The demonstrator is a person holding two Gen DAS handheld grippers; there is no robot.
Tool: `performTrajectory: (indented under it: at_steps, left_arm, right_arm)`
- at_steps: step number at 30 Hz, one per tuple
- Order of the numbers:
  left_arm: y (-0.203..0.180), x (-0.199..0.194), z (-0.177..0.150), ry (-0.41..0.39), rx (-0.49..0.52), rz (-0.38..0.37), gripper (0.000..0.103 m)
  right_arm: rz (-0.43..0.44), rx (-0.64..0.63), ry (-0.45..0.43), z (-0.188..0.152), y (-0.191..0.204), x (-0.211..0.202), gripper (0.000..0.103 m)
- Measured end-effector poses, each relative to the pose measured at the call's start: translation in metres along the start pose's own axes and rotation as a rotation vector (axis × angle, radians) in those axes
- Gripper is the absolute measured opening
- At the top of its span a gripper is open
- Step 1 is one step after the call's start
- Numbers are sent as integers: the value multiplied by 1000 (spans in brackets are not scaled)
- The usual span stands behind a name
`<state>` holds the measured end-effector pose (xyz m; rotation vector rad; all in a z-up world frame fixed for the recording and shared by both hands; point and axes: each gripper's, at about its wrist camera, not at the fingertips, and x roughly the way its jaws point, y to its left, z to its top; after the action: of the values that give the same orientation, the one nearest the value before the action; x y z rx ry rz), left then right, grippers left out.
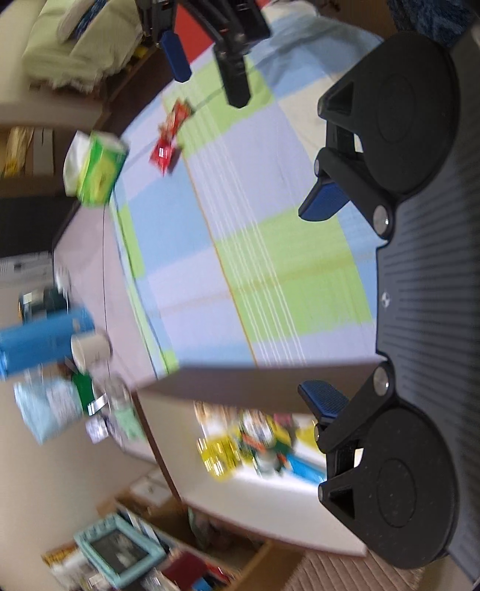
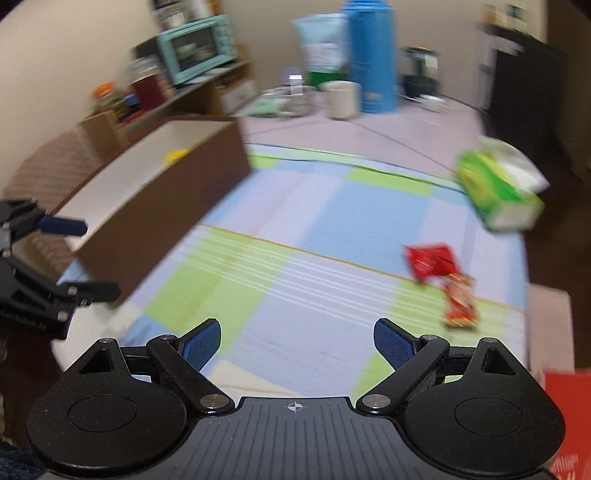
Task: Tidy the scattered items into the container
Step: 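Reach the left tool down and close it on the red packet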
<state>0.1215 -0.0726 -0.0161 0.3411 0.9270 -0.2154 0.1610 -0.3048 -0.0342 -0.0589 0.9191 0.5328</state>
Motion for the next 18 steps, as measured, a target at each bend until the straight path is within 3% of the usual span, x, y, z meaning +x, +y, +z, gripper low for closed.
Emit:
performTrajectory:
  at_steps: [9, 18]
  left_arm:
    - [-60, 52, 41, -6, 113, -119, 91]
    - [-99, 110, 74, -7, 201, -233, 91]
  right_arm:
    - [-122, 184, 16, -25, -73, -25, 92]
    - [-158, 283, 57, -28, -117, -11, 92]
